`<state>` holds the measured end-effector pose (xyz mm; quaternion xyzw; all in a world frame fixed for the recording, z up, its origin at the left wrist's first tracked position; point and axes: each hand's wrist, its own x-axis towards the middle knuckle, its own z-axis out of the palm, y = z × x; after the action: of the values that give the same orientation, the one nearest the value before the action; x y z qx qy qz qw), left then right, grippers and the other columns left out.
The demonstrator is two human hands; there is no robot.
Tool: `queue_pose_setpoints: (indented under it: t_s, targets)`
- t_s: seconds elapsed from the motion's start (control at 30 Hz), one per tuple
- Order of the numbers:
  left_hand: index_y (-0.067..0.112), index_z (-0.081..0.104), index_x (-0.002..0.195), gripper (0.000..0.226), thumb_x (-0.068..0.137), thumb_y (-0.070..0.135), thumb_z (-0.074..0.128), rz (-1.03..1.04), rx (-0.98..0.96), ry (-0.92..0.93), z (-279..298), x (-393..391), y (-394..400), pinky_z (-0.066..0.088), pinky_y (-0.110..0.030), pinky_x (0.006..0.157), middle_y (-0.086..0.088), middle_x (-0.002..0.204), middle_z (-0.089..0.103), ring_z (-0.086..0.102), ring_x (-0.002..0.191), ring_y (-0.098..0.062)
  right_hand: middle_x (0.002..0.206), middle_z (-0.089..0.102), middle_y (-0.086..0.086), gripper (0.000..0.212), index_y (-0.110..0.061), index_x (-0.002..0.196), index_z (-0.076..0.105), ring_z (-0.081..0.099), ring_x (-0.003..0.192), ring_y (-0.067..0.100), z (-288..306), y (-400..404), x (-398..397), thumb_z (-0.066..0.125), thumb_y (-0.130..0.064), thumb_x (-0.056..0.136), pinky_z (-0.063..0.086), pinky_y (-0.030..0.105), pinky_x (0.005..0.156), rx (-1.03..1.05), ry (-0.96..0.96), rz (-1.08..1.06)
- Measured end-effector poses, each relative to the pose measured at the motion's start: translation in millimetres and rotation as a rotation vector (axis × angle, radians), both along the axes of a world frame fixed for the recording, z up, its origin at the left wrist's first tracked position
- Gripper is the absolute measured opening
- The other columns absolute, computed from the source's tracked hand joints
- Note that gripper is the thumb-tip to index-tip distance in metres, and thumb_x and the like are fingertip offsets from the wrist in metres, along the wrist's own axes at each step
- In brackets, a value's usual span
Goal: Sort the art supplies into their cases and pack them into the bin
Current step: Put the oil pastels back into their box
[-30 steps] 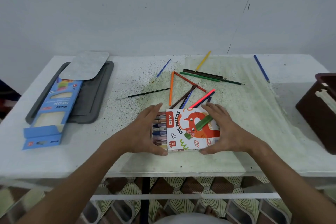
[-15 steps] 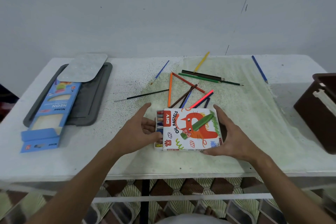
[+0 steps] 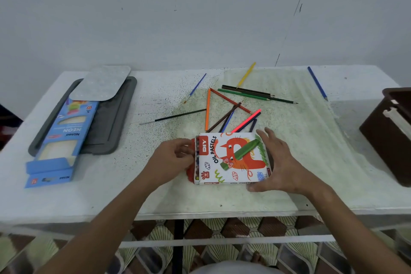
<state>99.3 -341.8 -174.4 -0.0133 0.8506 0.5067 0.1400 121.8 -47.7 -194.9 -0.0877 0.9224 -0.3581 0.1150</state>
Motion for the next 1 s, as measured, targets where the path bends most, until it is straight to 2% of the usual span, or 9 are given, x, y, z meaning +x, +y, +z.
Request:
queue_pose_setpoints:
  t_s: [0.1, 0.2, 0.33, 0.5, 0.63, 0.73, 0.8, 0.87, 1.0]
  targets:
    - [0.027, 0.072, 0.094, 0.026, 0.087, 0.007, 0.056, -0.019, -0.051, -0.042, 5.1, -2.6, 6.0, 0.059, -0.034, 0.076, -0.001, 0.079, 0.074, 0.071, 0.075, -0.020, 0.156, -0.007, -0.020, 0.134, -0.047, 0.145, -0.001, -0.006, 0.143, 0.004, 2.3, -0.4, -5.2, 0.089, -0.055, 0.046, 0.009, 0.043, 0.118, -0.010, -0.010, 0.041]
    - [0.025, 0.074, 0.098, 0.029, 0.089, 0.008, 0.053, -0.033, -0.064, -0.091, 7.6, -4.7, 11.6, 0.059, -0.030, 0.074, -0.002, 0.079, 0.075, 0.071, 0.075, -0.020, 0.155, -0.002, -0.023, 0.127, -0.058, 0.138, 0.003, 0.002, 0.143, 0.003, 0.2, -2.7, -5.7, 0.089, -0.053, 0.045, 0.017, 0.043, 0.118, -0.075, -0.016, 0.044]
    - [0.031, 0.075, 0.089, 0.030, 0.086, 0.008, 0.056, -0.072, -0.027, -0.124, 10.3, -6.4, 13.7, 0.058, -0.032, 0.081, 0.003, 0.082, 0.075, 0.072, 0.080, -0.013, 0.153, 0.011, -0.020, 0.124, -0.049, 0.142, 0.015, 0.017, 0.142, 0.007, -4.0, -4.9, -3.6, 0.091, -0.049, 0.044, 0.027, 0.043, 0.115, -0.150, 0.039, 0.010]
    - [0.016, 0.071, 0.104, 0.029, 0.087, -0.001, 0.055, -0.044, 0.195, -0.231, 13.0, -1.9, 21.9, 0.057, -0.030, 0.080, 0.000, 0.090, 0.076, 0.072, 0.084, -0.012, 0.153, -0.003, -0.022, 0.126, -0.051, 0.142, 0.008, 0.000, 0.135, -0.007, -4.4, -10.3, -3.4, 0.092, -0.042, 0.049, 0.020, 0.027, 0.108, -0.089, 0.020, 0.032]
    - [0.013, 0.069, 0.109, 0.033, 0.086, -0.003, 0.054, -0.026, 0.176, -0.243, 12.7, -5.4, 15.8, 0.057, -0.025, 0.075, 0.000, 0.090, 0.075, 0.071, 0.087, -0.016, 0.154, -0.013, -0.023, 0.133, -0.048, 0.145, 0.001, -0.006, 0.139, -0.002, -3.2, -6.6, -8.8, 0.091, -0.048, 0.048, 0.014, 0.029, 0.109, -0.013, -0.026, 0.078]
    - [0.028, 0.066, 0.107, 0.034, 0.082, 0.005, 0.062, -0.043, 0.012, -0.123, 12.6, -6.9, 9.9, 0.056, -0.026, 0.071, 0.005, 0.093, 0.071, 0.069, 0.083, -0.013, 0.155, -0.015, -0.022, 0.136, -0.050, 0.144, -0.004, -0.007, 0.141, 0.000, -1.2, 1.3, -14.5, 0.091, -0.051, 0.047, 0.009, 0.035, 0.112, 0.028, -0.060, 0.127]
    - [0.030, 0.059, 0.118, 0.040, 0.081, 0.025, 0.070, -0.092, -0.207, -0.029, 9.9, -6.9, 7.9, 0.052, -0.030, 0.081, 0.007, 0.107, 0.062, 0.063, 0.092, -0.012, 0.152, -0.002, -0.026, 0.131, -0.052, 0.142, 0.001, 0.003, 0.140, -0.001, 0.8, 3.8, -15.8, 0.092, -0.046, 0.047, 0.013, 0.036, 0.116, -0.020, -0.035, 0.121]
    - [0.026, 0.043, 0.138, 0.072, 0.076, 0.045, 0.074, -0.148, -0.333, -0.021, 4.0, -8.2, 8.5, 0.048, -0.037, 0.092, 0.003, 0.127, 0.047, 0.056, 0.106, -0.016, 0.148, 0.014, -0.025, 0.124, -0.046, 0.142, 0.014, 0.018, 0.137, 0.003, 4.4, 0.2, -14.0, 0.093, -0.038, 0.047, 0.024, 0.036, 0.115, -0.115, 0.019, 0.105]
    - [0.024, 0.031, 0.145, 0.089, 0.072, 0.042, 0.079, -0.097, -0.171, -0.066, 7.7, -11.9, 16.4, 0.048, -0.026, 0.076, 0.001, 0.125, 0.051, 0.056, 0.094, -0.008, 0.132, 0.037, 0.001, 0.107, -0.020, 0.136, 0.034, 0.047, 0.122, 0.020, 8.2, -4.5, -5.0, 0.095, -0.017, 0.048, 0.047, 0.039, 0.100, -0.323, 0.092, 0.093]
